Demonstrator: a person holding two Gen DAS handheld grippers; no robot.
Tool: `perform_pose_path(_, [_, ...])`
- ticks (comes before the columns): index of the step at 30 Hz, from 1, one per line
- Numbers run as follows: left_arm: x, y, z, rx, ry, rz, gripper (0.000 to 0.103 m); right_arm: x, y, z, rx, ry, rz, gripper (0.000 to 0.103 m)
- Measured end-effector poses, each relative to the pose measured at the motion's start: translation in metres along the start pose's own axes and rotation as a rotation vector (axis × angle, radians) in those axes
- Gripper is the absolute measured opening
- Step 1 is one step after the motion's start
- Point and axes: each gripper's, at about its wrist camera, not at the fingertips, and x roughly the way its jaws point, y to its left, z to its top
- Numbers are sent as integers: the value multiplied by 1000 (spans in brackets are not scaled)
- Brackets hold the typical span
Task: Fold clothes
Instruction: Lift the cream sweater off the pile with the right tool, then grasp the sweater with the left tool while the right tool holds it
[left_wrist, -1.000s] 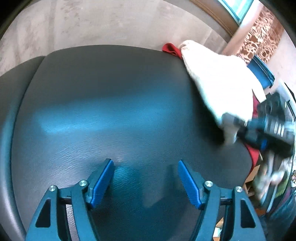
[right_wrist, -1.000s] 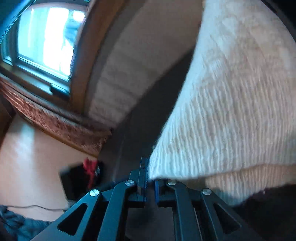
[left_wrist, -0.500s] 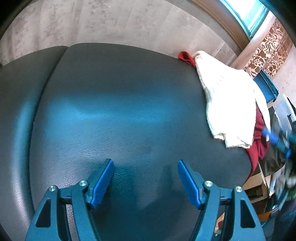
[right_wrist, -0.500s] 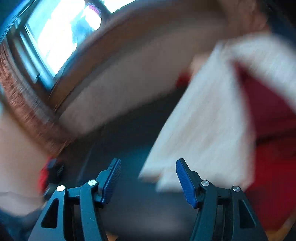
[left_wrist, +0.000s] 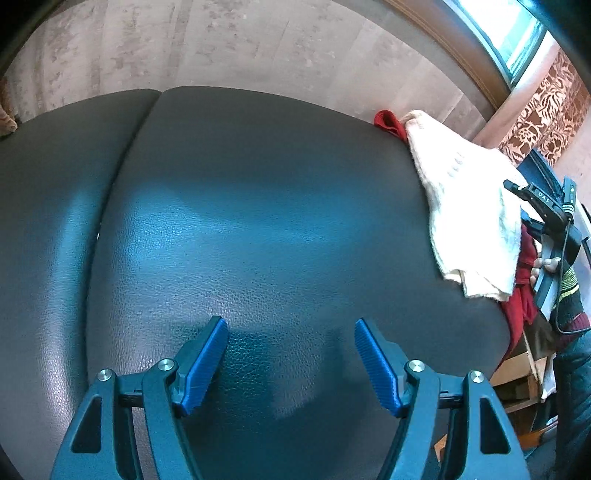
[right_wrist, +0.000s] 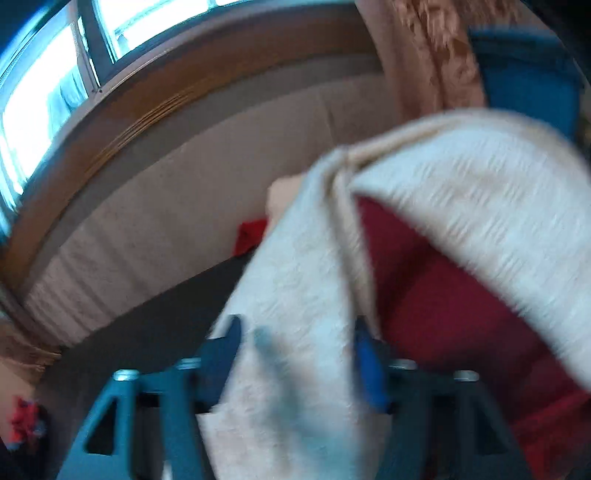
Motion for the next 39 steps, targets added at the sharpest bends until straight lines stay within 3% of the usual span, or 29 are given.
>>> perform_pose_path(1, [1,-3,0,7,0,9,73,4,2,-3,12,18,29,19])
perform_pose_path(2, [1,-5,1,12,0,16,73,8,4,-7,25,36,58,18])
perform_pose_path(5, [1,-7,2,16,1,23,73,26,20,-22,32,119,208,18])
perform_pose_path(9, [0,-5,4,-1,8,4,73,71,43,-58,69,293,333,17])
perform_pose_path(12, [-5,-3,6,-4,10,-11,67,83,51,-88,188,311,471,14])
perform_pose_path(13, [-7,-5,9,7,3,-15,62,82,59,-95,186,327,505,14])
perform_pose_path(17, [-26,-24,34,106,-59,-56,61,65,87,-124,137,398,614,14])
perform_pose_path(19, [-35,-44,53,182,-83,-97,62,54,103,-136,63,389,613,15])
perform_pose_path(21, [-36,-66,69,253,-91,-118,62,45,114,-145,23,363,616,20])
perform_pose_path(22, [-36,-80,77,291,-91,-135,62,40,116,-148,25,343,621,28])
perform_pose_path(26, [-25,-136,102,428,-78,-193,62,24,118,-158,44,235,673,72])
perform_pose_path(28, [-12,-167,109,524,-69,-181,62,17,124,-162,17,188,682,78])
perform_pose_path(31, [11,-209,118,674,-41,-146,62,10,144,-171,-115,152,626,89])
perform_pose_path(34, [39,-241,123,801,36,-121,61,7,149,-176,-161,139,631,101])
perform_pose_path(39, [70,-266,117,936,99,-99,61,5,148,-181,-174,106,668,103])
